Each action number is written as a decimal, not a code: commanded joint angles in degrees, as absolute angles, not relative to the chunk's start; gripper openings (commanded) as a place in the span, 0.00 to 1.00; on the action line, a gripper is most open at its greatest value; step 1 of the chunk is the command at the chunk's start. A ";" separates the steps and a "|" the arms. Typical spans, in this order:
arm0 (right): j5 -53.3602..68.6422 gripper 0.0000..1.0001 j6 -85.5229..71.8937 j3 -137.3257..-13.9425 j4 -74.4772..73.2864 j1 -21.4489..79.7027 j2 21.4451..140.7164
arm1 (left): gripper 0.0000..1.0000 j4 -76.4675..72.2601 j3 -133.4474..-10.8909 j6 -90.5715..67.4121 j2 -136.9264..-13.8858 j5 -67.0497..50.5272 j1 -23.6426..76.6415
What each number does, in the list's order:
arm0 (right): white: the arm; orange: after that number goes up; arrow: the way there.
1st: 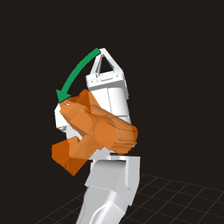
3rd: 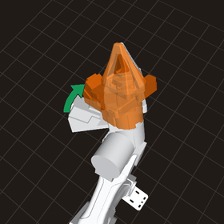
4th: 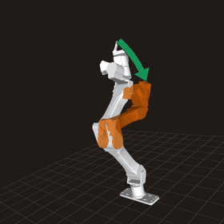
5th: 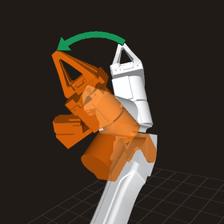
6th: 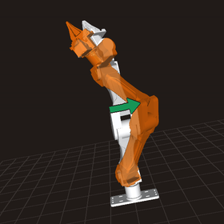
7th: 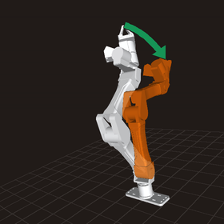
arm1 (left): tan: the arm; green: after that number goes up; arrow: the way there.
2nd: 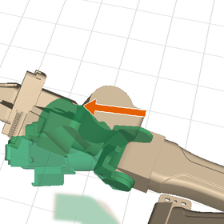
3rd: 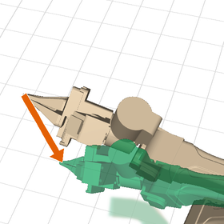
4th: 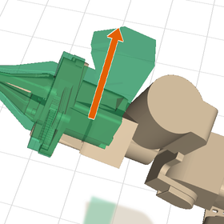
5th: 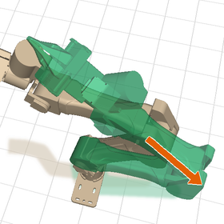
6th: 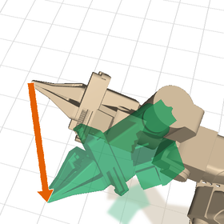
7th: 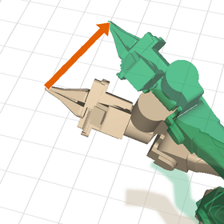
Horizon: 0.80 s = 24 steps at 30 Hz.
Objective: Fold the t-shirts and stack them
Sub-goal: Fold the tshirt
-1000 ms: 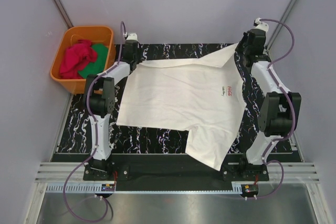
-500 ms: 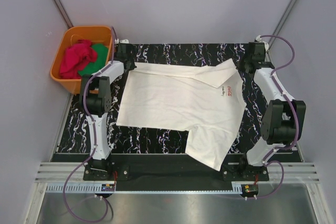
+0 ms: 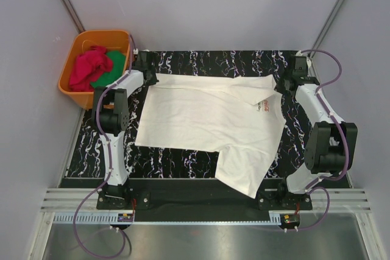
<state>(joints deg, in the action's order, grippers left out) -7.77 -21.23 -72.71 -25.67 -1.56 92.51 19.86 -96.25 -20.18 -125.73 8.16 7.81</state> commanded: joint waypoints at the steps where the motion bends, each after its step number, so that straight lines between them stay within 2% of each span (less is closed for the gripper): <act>1: -10.02 0.00 -21.10 -73.82 -26.63 -2.02 90.44 | 0.00 20.56 -99.75 -20.83 -124.63 7.82 7.12; 16: -11.78 0.00 -20.13 -75.59 -30.76 -2.55 90.35 | 0.00 26.63 -106.26 -20.92 -129.02 8.44 5.36; 24: -11.51 0.00 -20.39 -72.43 -31.29 -2.81 90.53 | 0.00 29.79 -107.49 -22.15 -130.52 5.71 5.36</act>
<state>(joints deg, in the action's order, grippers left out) -9.63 -20.80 -72.82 -30.13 -2.33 92.51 28.84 -104.55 -21.45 -130.32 7.09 5.91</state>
